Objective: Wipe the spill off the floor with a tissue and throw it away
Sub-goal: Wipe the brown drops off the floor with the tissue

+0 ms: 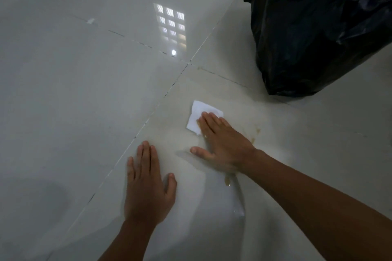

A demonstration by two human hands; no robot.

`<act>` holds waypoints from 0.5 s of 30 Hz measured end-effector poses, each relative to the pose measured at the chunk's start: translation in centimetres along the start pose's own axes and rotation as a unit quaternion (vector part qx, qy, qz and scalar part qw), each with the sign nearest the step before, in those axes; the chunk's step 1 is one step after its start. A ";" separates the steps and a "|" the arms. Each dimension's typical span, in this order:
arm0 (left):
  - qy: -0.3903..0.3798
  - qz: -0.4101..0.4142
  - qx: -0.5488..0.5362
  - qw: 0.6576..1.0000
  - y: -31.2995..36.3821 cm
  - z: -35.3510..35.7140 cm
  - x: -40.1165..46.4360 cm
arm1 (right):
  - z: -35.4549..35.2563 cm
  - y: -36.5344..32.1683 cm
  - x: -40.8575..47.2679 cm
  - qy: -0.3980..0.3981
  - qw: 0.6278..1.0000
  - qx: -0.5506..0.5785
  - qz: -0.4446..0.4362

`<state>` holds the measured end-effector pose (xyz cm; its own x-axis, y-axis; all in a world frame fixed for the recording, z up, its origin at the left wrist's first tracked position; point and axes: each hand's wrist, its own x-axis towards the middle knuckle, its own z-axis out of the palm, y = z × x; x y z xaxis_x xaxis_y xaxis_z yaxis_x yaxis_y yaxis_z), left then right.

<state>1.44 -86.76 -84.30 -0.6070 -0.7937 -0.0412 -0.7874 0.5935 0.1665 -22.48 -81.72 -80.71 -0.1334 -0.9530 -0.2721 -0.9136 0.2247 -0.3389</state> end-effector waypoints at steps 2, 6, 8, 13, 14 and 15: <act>-0.006 -0.001 0.002 1.000 0.1 -0.1 0.0 | 0.3 -2.4 2.0 -0.007 1.000 0.025 0.014; -0.006 -0.014 -0.026 1.000 0.4 -0.6 -0.1 | 1.4 -5.1 3.0 -0.018 0.997 -0.001 -0.077; -0.007 -0.018 -0.034 0.999 0.3 -0.6 0.0 | 0.5 -3.8 3.5 -0.015 0.994 -0.049 -0.095; -0.011 -0.008 -0.036 0.999 0.3 -0.7 -0.1 | -1.2 -5.2 5.9 -0.026 0.997 -0.030 -0.067; -0.010 -0.009 -0.036 0.999 0.3 -0.7 -0.1 | -0.7 -5.4 4.7 -0.030 0.995 -0.024 -0.094; -0.010 -0.011 -0.032 0.999 0.2 -0.7 -0.1 | 0.0 -4.9 3.0 -0.038 0.990 -0.028 -0.132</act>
<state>1.39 -86.63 -83.58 -0.5927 -0.8027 -0.0656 -0.7920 0.5661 0.2289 -18.39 -85.67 -79.84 0.1405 -0.9585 -0.2481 -0.9327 -0.0441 -0.3580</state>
